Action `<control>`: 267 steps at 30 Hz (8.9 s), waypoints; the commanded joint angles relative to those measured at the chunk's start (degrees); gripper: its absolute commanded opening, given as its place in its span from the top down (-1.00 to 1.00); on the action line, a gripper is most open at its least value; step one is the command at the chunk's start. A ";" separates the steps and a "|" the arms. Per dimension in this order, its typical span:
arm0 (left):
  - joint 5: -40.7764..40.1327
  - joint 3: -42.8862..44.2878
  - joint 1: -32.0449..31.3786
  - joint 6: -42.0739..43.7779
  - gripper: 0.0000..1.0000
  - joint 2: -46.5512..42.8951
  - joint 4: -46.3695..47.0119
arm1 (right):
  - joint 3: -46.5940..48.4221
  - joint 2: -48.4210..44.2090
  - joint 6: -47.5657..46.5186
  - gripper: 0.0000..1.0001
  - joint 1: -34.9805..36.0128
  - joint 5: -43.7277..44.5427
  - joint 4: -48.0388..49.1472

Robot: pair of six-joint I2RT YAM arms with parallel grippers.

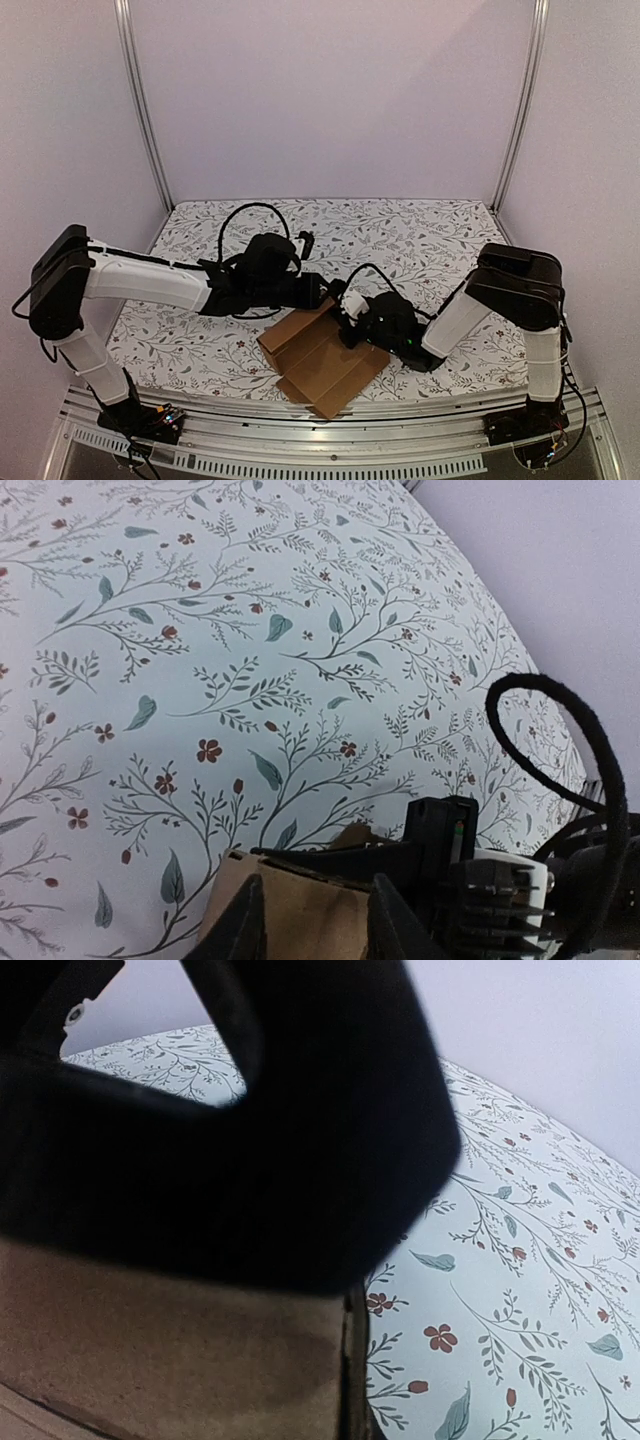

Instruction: Fold the paper box

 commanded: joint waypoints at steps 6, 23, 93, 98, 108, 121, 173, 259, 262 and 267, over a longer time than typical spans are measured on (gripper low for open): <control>-8.29 4.29 0.78 5.20 -0.08 -11.83 -20.42 | 0.57 -13.39 -8.19 1.00 0.24 -5.94 -27.09; -13.78 -6.75 1.37 5.96 -0.35 -30.77 -26.99 | 33.75 -26.88 -25.07 1.00 -3.67 -13.05 -114.61; 1.44 -5.56 1.41 11.39 -0.39 -18.46 -11.83 | 41.46 -41.95 -0.68 -0.13 -5.58 6.22 -127.56; 8.45 0.00 1.45 11.57 -0.31 -9.32 -9.64 | 25.41 -51.30 11.44 -0.20 -6.03 7.84 -122.21; 14.98 15.46 1.35 11.26 -0.16 9.15 -11.68 | -5.50 -71.75 32.63 0.09 -5.75 -6.57 -103.40; 19.52 28.45 3.25 7.86 0.47 24.32 -10.53 | -27.43 -77.20 56.44 0.62 6.49 -7.09 -76.15; 23.91 16.05 3.74 6.20 1.00 21.41 -4.54 | -21.90 -52.79 62.17 1.00 13.99 -5.94 -60.50; 20.66 -16.79 13.93 -0.88 1.00 -0.07 6.27 | -11.49 -26.60 58.85 1.00 3.14 -34.92 -44.44; 20.47 -18.35 13.89 -0.90 1.00 -1.15 6.15 | -11.12 -25.37 58.89 1.00 3.21 -33.88 -44.34; 21.84 -19.97 13.73 -1.88 1.00 -1.06 7.98 | -10.26 -24.31 58.73 1.00 3.05 -32.06 -44.46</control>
